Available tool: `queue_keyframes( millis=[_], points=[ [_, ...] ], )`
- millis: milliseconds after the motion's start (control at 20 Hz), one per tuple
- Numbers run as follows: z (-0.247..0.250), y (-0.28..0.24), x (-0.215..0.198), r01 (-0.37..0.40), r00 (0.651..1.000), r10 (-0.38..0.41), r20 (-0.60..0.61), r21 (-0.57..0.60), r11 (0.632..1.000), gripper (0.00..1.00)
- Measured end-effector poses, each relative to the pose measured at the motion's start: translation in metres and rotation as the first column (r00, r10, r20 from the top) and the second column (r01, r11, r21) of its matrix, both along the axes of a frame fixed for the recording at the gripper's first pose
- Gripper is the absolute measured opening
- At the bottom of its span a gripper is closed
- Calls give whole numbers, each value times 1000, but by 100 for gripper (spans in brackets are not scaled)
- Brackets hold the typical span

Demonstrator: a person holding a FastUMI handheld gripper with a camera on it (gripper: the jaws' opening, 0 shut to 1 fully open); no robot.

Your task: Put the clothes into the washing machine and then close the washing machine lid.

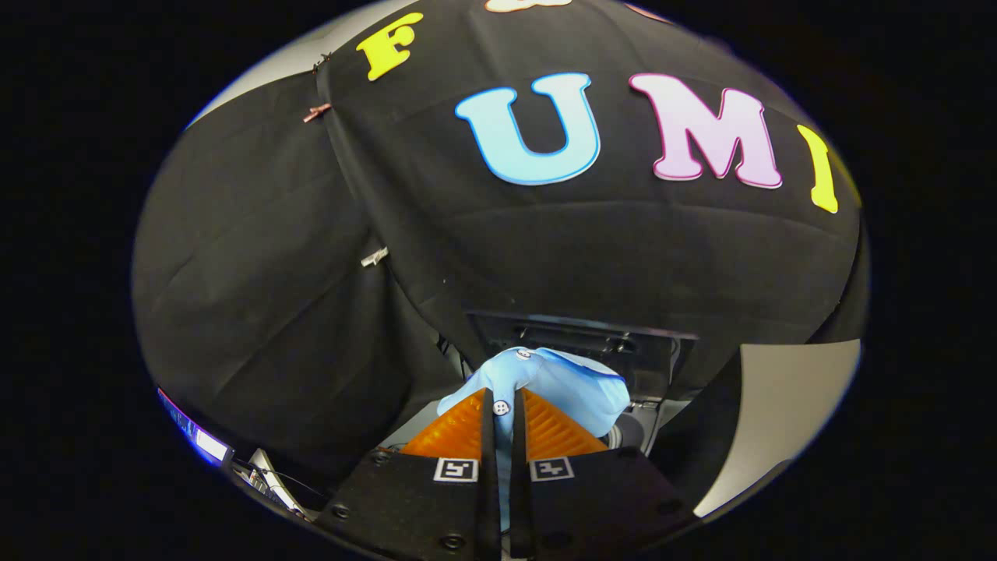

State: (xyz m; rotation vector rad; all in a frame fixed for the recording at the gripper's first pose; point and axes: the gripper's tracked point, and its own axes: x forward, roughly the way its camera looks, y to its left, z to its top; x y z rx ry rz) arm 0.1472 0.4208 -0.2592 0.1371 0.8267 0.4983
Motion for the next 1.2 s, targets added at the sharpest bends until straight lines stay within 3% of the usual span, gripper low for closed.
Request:
queue_keyframes(
  millis=[450, 850, 1200],
  points=[
    [-130, 25, 8, 27, 992, -40, -123, -102, 994, 10],
    [-237, 15, 26, 55, 972, -96, -217, -184, 981, 10],
    [-314, -4, 14, 100, 949, -175, -262, -278, 955, 10]
  ],
)
